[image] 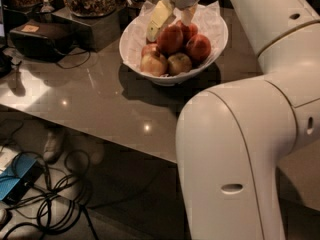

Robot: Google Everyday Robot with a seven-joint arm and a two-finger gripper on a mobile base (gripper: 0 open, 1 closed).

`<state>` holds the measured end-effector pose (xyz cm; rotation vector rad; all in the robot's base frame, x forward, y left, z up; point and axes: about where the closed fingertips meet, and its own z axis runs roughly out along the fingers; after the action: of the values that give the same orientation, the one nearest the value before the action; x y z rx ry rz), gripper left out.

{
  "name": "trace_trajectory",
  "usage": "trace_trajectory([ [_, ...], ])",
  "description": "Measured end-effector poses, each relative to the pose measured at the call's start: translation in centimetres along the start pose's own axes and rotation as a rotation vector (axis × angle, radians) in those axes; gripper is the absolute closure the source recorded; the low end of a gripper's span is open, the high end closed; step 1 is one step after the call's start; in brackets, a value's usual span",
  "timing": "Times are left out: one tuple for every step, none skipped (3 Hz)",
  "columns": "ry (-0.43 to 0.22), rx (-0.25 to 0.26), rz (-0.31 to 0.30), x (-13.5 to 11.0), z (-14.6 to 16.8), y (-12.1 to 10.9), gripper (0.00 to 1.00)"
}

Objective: Pick apple from white bowl

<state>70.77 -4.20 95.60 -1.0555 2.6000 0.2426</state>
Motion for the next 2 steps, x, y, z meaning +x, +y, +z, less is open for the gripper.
trace_trajectory([
  [0.004,-0.008,0.01,0.05,-0.01,-0.14,0.23],
  [0.005,-0.008,0.012,-0.01,-0.2,-0.18,0.23],
])
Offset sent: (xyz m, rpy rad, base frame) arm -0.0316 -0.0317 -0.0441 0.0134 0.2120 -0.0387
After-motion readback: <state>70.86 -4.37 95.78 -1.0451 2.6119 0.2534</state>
